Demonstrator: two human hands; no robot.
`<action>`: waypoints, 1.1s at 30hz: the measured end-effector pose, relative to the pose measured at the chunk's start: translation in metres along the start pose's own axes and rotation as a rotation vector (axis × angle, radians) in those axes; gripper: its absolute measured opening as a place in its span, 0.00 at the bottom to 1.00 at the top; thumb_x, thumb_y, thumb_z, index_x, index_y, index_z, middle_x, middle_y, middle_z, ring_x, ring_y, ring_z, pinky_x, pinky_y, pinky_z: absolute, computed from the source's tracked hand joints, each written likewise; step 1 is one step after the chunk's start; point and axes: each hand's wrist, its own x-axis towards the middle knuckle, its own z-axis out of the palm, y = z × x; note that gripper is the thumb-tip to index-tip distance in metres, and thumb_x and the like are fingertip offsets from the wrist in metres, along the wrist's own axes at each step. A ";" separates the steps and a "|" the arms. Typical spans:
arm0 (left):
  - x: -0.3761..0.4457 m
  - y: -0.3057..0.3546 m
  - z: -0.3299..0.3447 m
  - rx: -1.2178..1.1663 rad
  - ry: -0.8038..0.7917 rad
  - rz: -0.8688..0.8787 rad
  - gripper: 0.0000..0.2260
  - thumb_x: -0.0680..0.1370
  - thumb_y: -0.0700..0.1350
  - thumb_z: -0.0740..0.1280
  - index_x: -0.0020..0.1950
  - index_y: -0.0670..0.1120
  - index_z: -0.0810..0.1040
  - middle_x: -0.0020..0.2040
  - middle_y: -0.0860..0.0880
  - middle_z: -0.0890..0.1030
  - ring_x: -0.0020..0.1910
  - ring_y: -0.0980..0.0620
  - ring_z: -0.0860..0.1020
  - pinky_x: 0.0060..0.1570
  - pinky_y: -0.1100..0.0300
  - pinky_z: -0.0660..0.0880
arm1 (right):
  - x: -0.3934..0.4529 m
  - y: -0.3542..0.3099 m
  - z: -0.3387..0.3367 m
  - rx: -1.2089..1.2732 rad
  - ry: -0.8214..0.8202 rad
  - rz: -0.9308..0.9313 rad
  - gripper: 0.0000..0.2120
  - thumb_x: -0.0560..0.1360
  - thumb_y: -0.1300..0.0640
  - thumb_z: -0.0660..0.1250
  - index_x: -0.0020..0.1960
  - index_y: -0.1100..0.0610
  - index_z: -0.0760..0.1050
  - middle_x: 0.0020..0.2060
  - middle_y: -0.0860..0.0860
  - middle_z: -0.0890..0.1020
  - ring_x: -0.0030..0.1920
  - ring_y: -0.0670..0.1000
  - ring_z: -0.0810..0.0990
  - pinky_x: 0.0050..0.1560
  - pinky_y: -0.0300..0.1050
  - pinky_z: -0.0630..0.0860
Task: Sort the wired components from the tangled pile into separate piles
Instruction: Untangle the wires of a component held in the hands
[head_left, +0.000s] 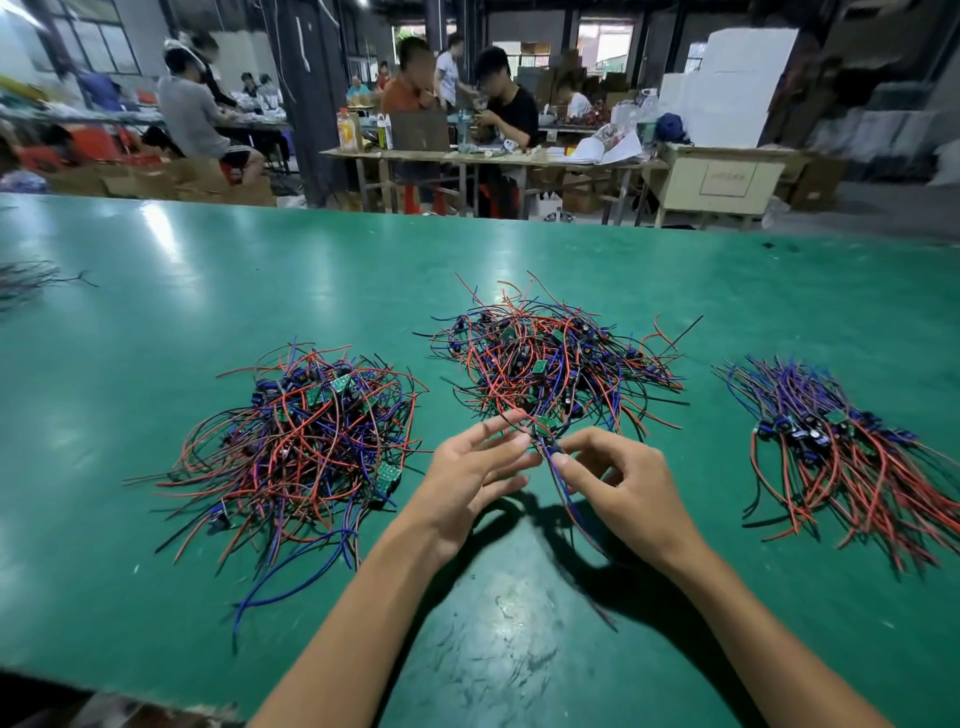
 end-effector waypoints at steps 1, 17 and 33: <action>0.000 -0.001 0.000 0.005 -0.016 -0.011 0.21 0.71 0.44 0.75 0.64 0.48 0.80 0.57 0.46 0.84 0.54 0.46 0.84 0.51 0.58 0.81 | -0.001 -0.001 0.000 0.010 -0.018 -0.008 0.03 0.75 0.51 0.75 0.44 0.49 0.83 0.31 0.48 0.82 0.30 0.42 0.75 0.33 0.35 0.69; 0.005 0.006 -0.003 -0.184 0.168 0.102 0.11 0.80 0.41 0.67 0.62 0.50 0.78 0.43 0.55 0.84 0.38 0.57 0.83 0.39 0.67 0.78 | 0.005 -0.002 -0.004 0.447 0.073 0.166 0.09 0.72 0.52 0.67 0.36 0.55 0.80 0.23 0.50 0.67 0.26 0.50 0.62 0.26 0.42 0.60; 0.002 0.011 -0.003 -0.306 0.169 0.145 0.15 0.81 0.38 0.65 0.67 0.45 0.74 0.52 0.45 0.86 0.42 0.53 0.85 0.42 0.64 0.81 | 0.016 0.005 -0.017 0.784 0.247 0.423 0.05 0.74 0.52 0.69 0.41 0.51 0.81 0.22 0.50 0.65 0.22 0.49 0.63 0.28 0.42 0.63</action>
